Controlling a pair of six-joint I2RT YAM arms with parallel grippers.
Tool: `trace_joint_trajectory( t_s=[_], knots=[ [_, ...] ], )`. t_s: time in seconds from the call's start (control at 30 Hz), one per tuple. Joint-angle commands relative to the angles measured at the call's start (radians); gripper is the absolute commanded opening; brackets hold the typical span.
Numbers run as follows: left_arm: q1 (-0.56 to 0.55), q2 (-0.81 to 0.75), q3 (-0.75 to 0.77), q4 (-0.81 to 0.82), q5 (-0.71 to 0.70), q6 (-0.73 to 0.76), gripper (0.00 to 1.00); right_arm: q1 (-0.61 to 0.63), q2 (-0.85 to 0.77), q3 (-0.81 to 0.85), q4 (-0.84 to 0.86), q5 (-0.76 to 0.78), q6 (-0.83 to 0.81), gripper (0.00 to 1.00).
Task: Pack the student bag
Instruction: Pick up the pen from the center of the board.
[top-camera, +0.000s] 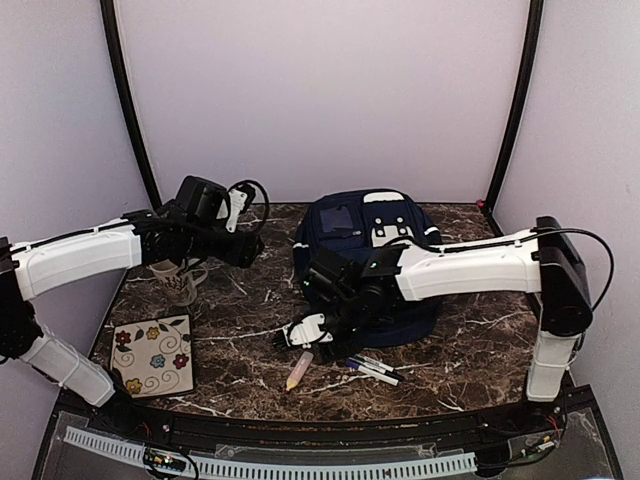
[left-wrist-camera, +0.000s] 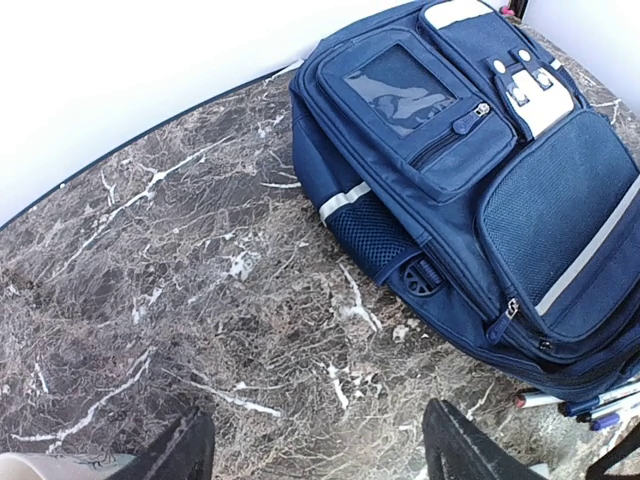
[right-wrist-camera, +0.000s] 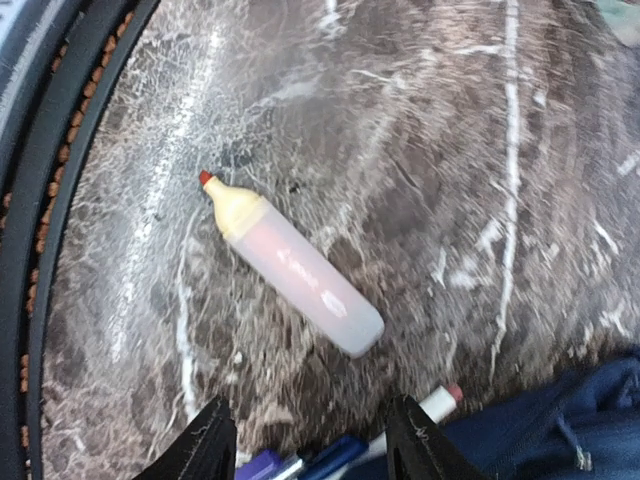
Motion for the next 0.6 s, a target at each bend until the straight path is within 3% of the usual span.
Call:
trace_joint_trajectory(
  t_s=[0.0, 0.3, 0.57],
  knots=[
    [0.009, -0.055, -0.116, 0.177, -0.047, 0.047, 0.75, 0.043, 0.106, 0.13, -0.072, 0.041, -0.044, 0.53],
    [0.009, -0.072, -0.082, 0.111, -0.08, 0.052, 0.75, 0.053, 0.274, 0.252, -0.101, 0.015, -0.075, 0.59],
    [0.009, -0.112, -0.106, 0.126, -0.083, 0.054, 0.75, 0.053, 0.355, 0.331, -0.189, -0.015, -0.091, 0.44]
  ],
)
